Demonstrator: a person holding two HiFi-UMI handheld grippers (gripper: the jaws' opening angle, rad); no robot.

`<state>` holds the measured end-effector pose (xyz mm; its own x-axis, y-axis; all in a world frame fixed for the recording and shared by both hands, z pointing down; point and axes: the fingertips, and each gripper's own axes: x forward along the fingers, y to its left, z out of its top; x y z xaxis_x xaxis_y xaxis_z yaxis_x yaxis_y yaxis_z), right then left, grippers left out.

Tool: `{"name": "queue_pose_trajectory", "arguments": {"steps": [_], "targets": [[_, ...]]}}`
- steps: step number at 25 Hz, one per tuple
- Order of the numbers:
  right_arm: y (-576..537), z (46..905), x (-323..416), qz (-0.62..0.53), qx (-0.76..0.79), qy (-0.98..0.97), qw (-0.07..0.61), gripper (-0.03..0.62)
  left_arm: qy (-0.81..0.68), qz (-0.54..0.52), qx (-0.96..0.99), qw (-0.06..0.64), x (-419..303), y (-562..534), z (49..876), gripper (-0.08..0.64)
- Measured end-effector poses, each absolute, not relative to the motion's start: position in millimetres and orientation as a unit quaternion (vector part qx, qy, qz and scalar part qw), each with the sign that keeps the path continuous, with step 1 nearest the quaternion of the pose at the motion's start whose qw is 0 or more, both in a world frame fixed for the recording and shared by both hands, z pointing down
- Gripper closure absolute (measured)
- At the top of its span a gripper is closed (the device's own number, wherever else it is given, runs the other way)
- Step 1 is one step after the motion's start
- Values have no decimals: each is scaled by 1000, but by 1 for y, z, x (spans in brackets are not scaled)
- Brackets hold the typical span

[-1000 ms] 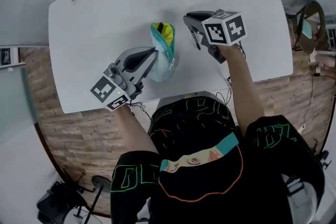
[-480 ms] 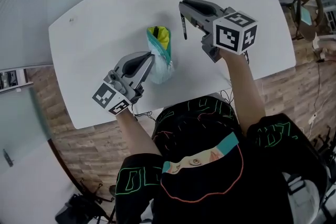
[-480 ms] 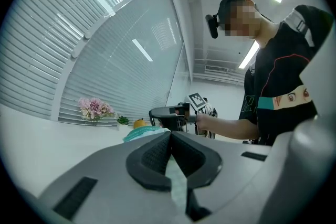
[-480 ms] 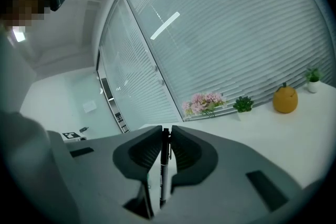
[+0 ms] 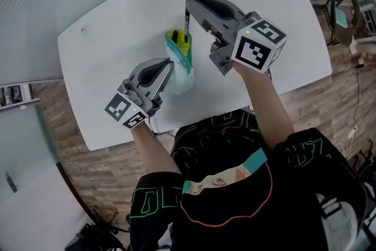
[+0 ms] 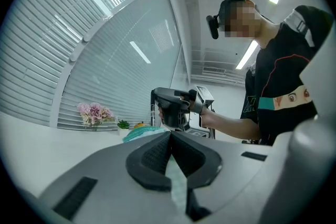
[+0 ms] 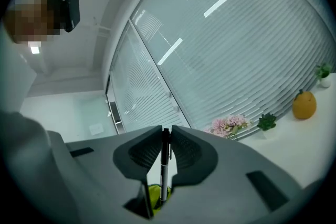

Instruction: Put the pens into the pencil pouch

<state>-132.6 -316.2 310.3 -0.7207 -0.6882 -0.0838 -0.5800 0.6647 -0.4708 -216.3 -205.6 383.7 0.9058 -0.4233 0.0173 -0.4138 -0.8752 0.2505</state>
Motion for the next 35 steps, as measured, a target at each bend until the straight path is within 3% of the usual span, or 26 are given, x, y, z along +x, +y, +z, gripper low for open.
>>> {"name": "queue_pose_trajectory", "arguments": {"steps": [13, 20, 27, 35], "targets": [[-317, 318, -174, -277, -338, 882, 177, 532, -230, -44, 965, 115, -232, -216, 374, 560], [-307, 353, -197, -295, -316, 896, 102, 532, -247, -61, 961, 108, -236, -225, 370, 560], [-284, 390, -214, -230, -273, 931, -80, 531, -263, -95, 955, 100, -241, -230, 356, 560], [-292, 349, -157, -167, -316, 933, -30, 531, -296, -110, 944, 95, -221, -233, 348, 560]]}}
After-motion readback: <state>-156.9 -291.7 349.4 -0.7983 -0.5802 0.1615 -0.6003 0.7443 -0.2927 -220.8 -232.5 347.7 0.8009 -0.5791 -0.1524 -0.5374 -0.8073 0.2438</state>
